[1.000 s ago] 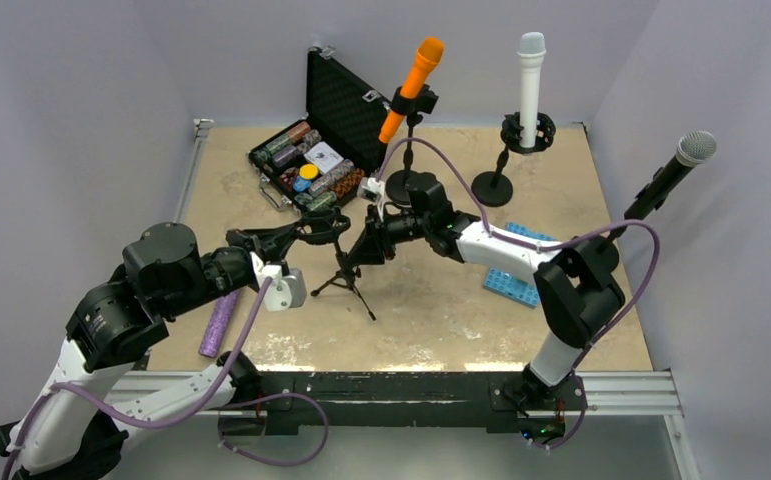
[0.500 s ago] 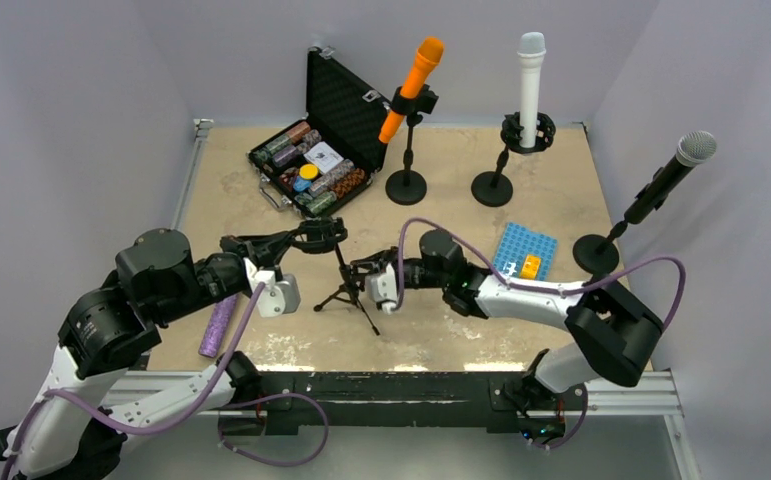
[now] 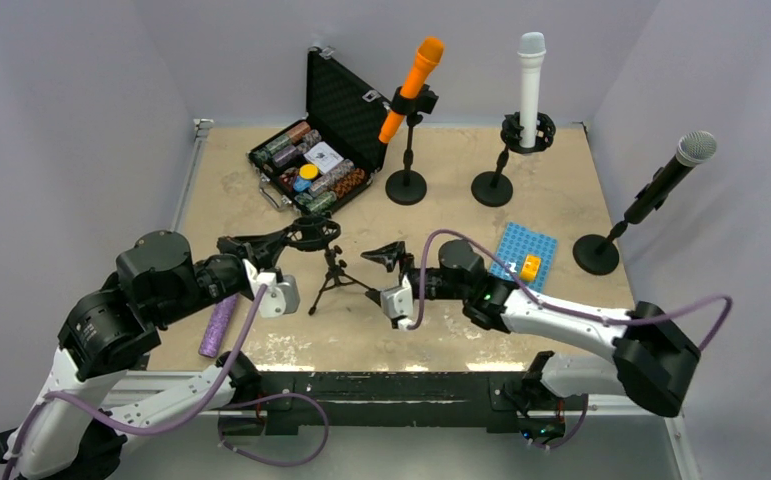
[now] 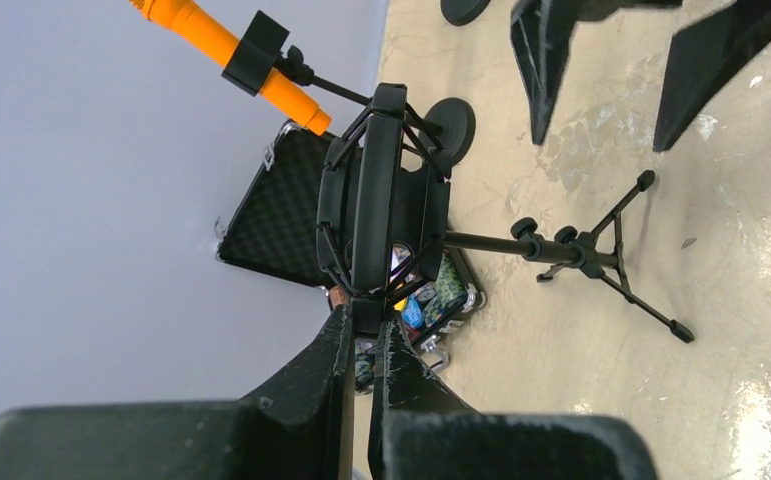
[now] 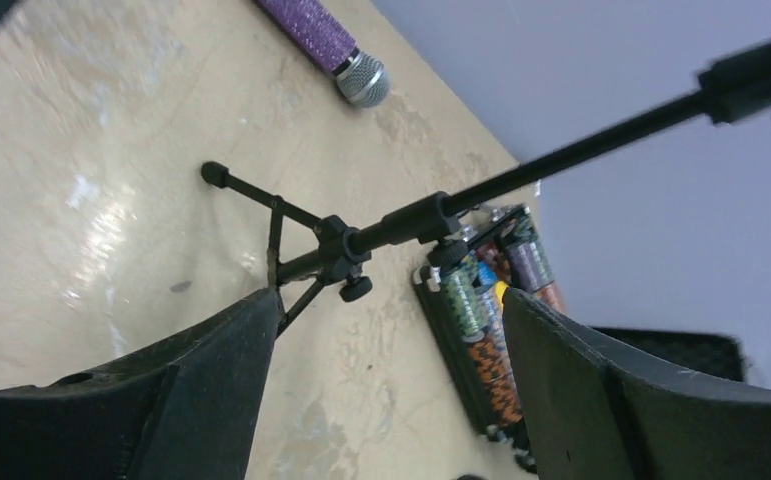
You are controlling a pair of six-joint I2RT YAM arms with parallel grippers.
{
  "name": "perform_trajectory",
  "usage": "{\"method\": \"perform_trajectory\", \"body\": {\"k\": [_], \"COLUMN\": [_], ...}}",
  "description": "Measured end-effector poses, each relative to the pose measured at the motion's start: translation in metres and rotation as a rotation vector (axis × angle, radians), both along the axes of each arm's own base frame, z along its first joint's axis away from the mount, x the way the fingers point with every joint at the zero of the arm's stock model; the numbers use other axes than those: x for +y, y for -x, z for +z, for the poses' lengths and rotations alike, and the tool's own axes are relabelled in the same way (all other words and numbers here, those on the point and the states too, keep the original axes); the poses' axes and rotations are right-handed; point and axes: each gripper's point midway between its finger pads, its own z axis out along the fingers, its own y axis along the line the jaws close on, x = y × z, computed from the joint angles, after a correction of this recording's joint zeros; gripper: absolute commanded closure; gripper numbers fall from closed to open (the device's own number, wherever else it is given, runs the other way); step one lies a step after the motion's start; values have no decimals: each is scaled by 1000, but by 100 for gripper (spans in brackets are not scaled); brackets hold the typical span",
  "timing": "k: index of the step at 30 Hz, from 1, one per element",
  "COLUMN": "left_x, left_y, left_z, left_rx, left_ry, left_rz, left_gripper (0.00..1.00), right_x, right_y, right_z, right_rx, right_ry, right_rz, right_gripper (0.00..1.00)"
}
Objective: Remove the microphone from the stand
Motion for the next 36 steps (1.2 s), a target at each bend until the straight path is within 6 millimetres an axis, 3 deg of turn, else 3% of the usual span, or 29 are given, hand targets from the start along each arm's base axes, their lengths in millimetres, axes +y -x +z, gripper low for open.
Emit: {"method": "perform_trajectory", "body": {"k": [3,8,11,15,18,25,36], "left_x": [1,0,-3,-6,-8,-13,-17], "left_y": [3,8,11,13,13,10,10], "left_z": [0,-3,-3,-4,-3,-4,-2], "left_rx": [-13,-21,-27,-47,-68,-107,-165], "left_ry": [-5,-12,-16,-34,-52,-99,-150], "left_rz": [-12,-47,-74,-108,-133,-166,-218], "left_gripper": [100,100,100,100,100,100,100], "right_x": [-13,-28,-28,-14,2,18,23], "right_y": [2,-22,-25,-8,2,-2,-25], "right_z": [21,33,22,-4,-5,13,-7], "right_rx": [209,705,1012,1372,1586,1879,2157], "right_ry": [-8,-7,-16,58,122,189,184], "right_rz": [-60,-206,-246,-220,-133,7,-136], "right_gripper": [19,25,24,23,25,32,39]}}
